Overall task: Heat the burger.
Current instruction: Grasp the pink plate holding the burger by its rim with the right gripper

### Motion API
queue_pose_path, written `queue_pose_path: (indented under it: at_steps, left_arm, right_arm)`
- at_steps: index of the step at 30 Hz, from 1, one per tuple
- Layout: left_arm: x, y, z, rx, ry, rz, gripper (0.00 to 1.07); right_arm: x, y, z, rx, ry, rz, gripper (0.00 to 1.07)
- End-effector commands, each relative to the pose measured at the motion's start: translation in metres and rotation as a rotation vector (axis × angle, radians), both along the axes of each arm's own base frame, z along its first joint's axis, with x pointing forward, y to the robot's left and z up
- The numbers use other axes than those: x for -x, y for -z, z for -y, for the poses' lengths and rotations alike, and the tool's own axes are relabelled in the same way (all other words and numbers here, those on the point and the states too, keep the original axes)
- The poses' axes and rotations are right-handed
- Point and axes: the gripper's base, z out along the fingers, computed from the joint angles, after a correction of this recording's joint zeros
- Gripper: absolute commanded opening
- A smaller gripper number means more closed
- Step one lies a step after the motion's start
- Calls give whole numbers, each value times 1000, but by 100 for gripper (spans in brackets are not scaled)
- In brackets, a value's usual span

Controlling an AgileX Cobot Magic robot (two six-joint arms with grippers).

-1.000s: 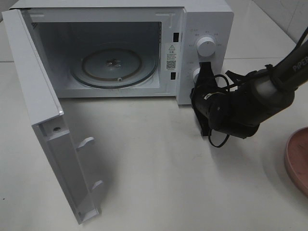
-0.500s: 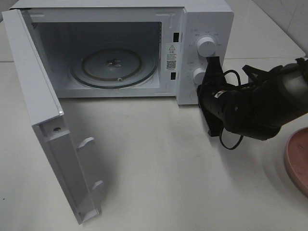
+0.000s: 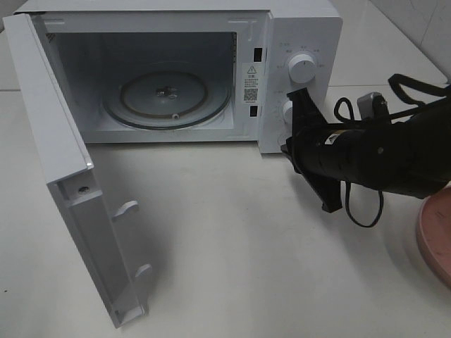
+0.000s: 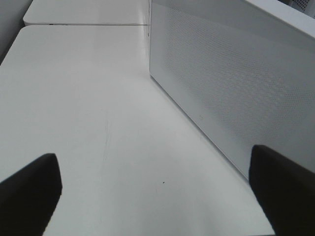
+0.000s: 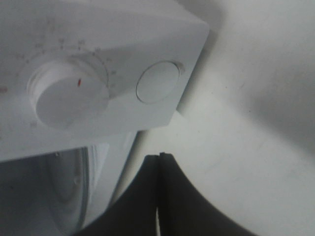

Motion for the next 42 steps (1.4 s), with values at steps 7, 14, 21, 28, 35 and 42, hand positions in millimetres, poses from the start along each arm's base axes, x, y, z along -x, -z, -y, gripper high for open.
queue_pose_path:
  at_steps: [7, 14, 21, 28, 35, 42]
  left_arm:
    - [1, 1, 0, 5, -5, 7, 98]
    - [1, 1, 0, 5, -5, 7, 98]
    - [1, 1, 0, 5, -5, 7, 98]
    - [1, 1, 0, 5, -5, 7, 98]
    - [1, 1, 0, 5, -5, 7, 98]
    - [1, 1, 0, 5, -5, 7, 98]
  right_arm:
    - [14, -21, 24, 347, -422, -109, 0]
    - [29, -43, 39, 590, -683, -195, 1]
    - [49, -57, 46, 790, -1042, -292, 2]
    - [68, -56, 55, 841, -1291, -464, 3]
    - [81, -75, 67, 923, -1329, -508, 7]
    - [94, -92, 76, 988, -1389, -498, 43]
